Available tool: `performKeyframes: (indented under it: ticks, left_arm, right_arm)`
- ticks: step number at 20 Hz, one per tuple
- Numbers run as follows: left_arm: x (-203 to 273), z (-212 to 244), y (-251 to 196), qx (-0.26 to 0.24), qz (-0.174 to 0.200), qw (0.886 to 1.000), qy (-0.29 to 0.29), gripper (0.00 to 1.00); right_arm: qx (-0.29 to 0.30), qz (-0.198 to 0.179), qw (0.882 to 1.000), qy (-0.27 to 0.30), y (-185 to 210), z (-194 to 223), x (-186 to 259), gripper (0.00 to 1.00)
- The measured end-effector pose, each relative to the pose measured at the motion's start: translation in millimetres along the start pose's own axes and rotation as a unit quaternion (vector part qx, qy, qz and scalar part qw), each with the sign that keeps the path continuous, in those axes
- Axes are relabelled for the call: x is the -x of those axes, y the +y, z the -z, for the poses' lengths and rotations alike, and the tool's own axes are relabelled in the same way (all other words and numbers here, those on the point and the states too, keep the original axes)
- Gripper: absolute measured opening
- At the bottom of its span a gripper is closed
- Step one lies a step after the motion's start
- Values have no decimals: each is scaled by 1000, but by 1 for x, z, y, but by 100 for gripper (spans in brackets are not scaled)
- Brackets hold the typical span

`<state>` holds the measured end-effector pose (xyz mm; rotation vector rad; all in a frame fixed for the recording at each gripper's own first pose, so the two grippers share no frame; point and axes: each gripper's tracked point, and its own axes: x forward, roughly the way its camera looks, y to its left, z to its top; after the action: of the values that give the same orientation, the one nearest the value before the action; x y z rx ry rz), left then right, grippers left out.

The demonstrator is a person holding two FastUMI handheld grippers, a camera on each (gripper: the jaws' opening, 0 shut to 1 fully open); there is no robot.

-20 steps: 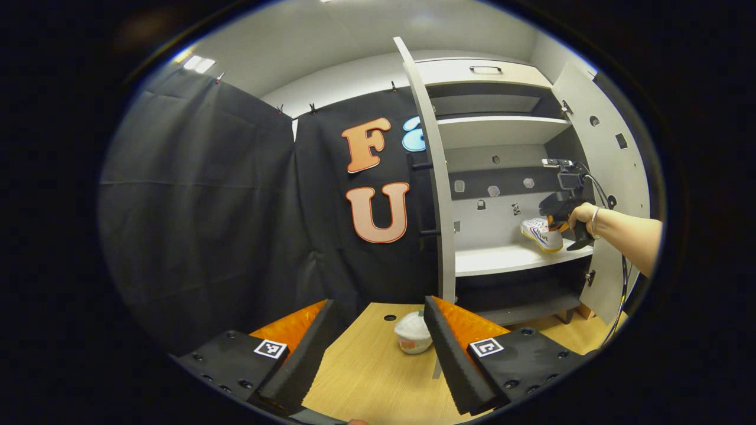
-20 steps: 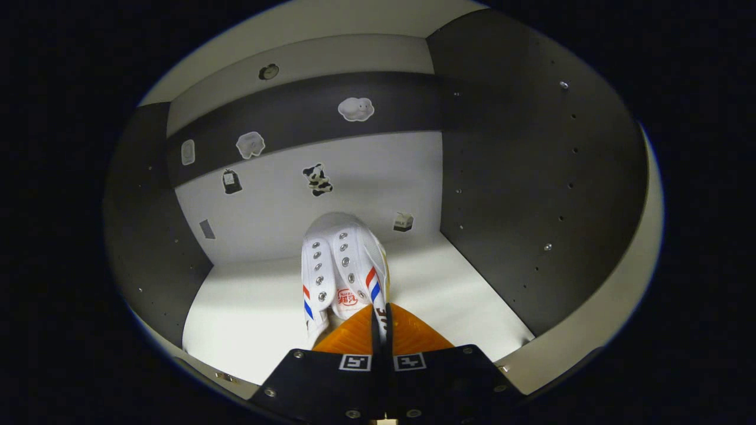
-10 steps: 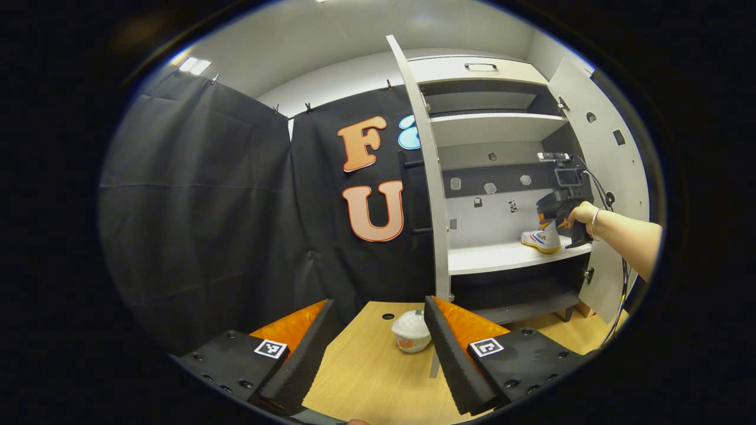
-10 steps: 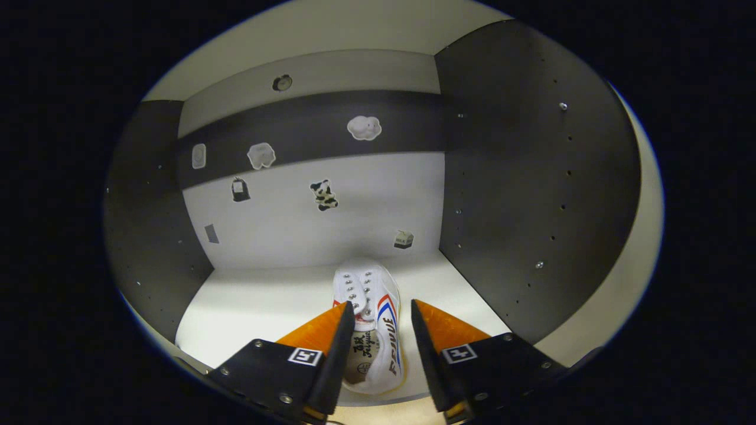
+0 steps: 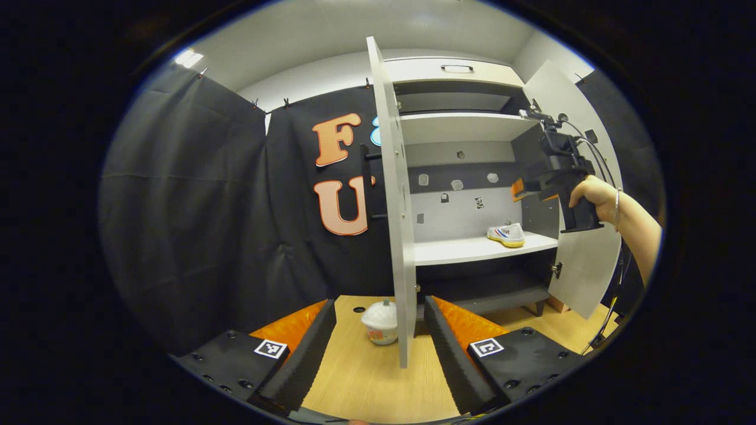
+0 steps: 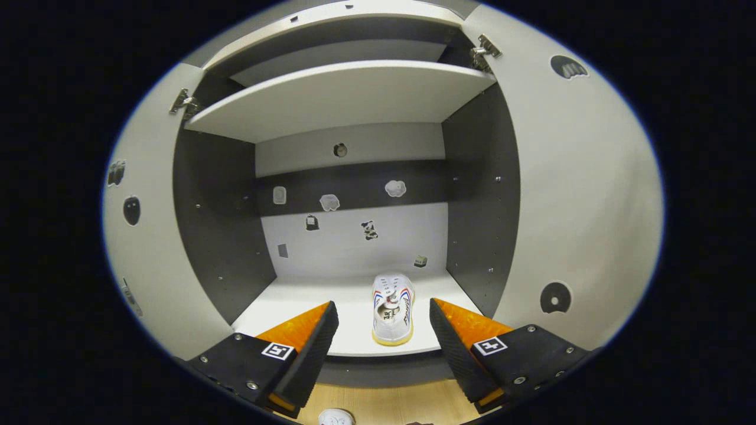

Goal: Grab one shoe with the right hand and put it into the shoe cabinet, grab the other shoe with the left hand and put it into the shoe cabinet; then close the right door with the right hand and the left door with the left hand.

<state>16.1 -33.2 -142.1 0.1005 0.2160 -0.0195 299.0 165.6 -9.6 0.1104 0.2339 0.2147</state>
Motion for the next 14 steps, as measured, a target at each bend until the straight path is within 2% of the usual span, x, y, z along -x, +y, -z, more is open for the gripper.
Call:
performKeyframes:
  ticks: [7,10,12,14]
  left_arm:
    - [11,48,-44,10,57,997,49,96]
    - [10,66,-66,19,84,994,72,97]
    - [5,79,-82,23,100,991,86,97]
    - [-3,94,-97,32,114,988,103,97]
  right_arm:
    - [15,-7,999,-46,-12,6,119,94]
    - [31,-2,998,-57,-22,14,149,94]
    - [26,-20,998,-59,-21,20,166,94]
    - [23,-20,998,-52,-33,30,181,94]
